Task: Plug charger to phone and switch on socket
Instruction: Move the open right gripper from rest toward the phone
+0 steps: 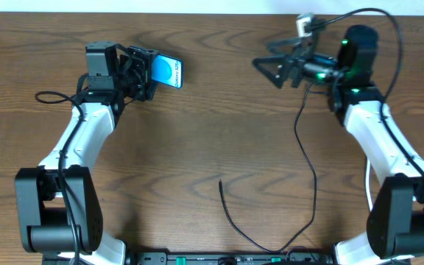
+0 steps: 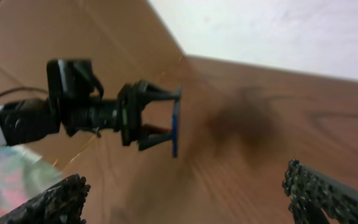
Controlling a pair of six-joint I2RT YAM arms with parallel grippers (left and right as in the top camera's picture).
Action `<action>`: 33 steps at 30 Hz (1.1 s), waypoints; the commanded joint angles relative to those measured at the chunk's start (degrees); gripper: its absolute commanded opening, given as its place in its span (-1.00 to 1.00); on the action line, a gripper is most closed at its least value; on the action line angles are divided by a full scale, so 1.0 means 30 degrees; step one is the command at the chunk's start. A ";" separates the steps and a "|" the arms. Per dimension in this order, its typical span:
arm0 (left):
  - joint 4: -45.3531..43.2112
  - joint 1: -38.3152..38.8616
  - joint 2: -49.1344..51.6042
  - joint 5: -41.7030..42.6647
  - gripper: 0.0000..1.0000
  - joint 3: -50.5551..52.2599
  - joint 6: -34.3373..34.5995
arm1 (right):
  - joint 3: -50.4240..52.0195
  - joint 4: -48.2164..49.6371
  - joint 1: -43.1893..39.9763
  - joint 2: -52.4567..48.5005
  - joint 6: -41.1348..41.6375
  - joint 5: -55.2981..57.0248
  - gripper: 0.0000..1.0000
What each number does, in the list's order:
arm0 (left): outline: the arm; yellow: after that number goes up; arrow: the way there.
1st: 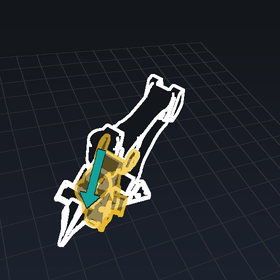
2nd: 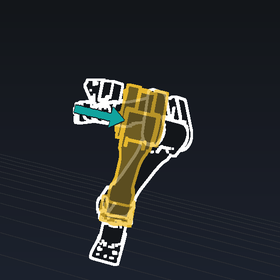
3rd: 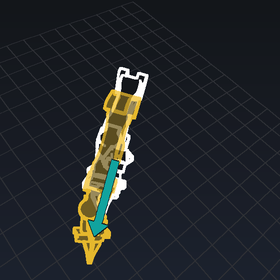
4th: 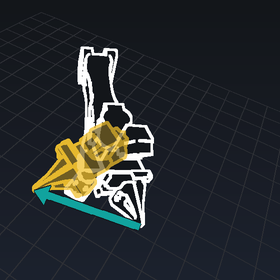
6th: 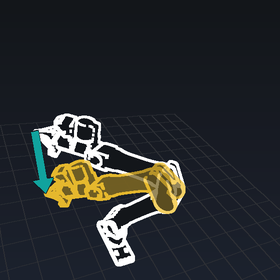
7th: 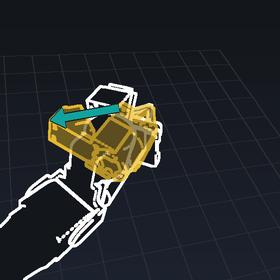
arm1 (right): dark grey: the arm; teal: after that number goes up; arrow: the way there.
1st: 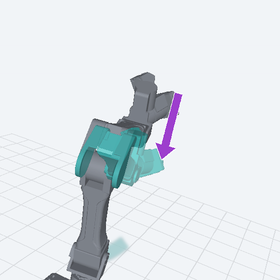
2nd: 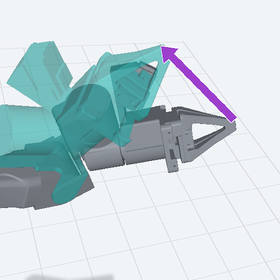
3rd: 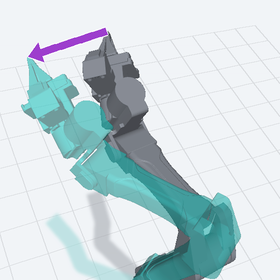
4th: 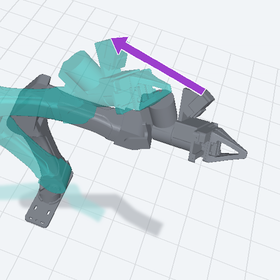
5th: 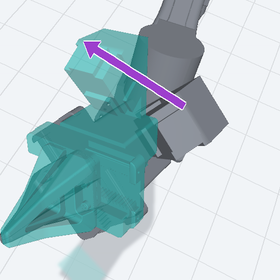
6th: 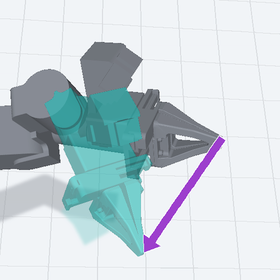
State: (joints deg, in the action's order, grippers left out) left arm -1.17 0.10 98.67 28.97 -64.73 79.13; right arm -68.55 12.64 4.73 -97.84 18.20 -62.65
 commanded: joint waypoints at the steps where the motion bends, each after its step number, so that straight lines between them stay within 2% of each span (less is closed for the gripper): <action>1: -0.0444 0.0561 -0.0415 -0.0583 -0.85 0.0007 -0.0379 | -0.0503 0.0058 0.0918 -0.0313 -0.1107 -0.0576 0.99; 15: -0.1326 0.2761 -0.0415 -0.1559 -0.85 0.0000 -0.0372 | -0.0495 -0.0117 0.1712 -0.0401 -0.1523 0.0197 0.99; 20: -0.1858 0.3315 -0.0415 -0.2113 -0.86 0.0000 -0.0364 | -0.0488 -0.2164 0.2375 -0.0605 -0.1523 0.4524 0.99; 33: -0.1938 0.3796 -0.0415 -0.2171 -0.86 0.0000 -0.0291 | -0.0481 -0.2310 0.5748 -0.1508 -0.2310 1.0120 0.95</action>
State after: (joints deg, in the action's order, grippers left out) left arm -6.28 11.16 98.67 23.16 -64.73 79.02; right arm -68.84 5.74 20.12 -101.69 12.73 -38.59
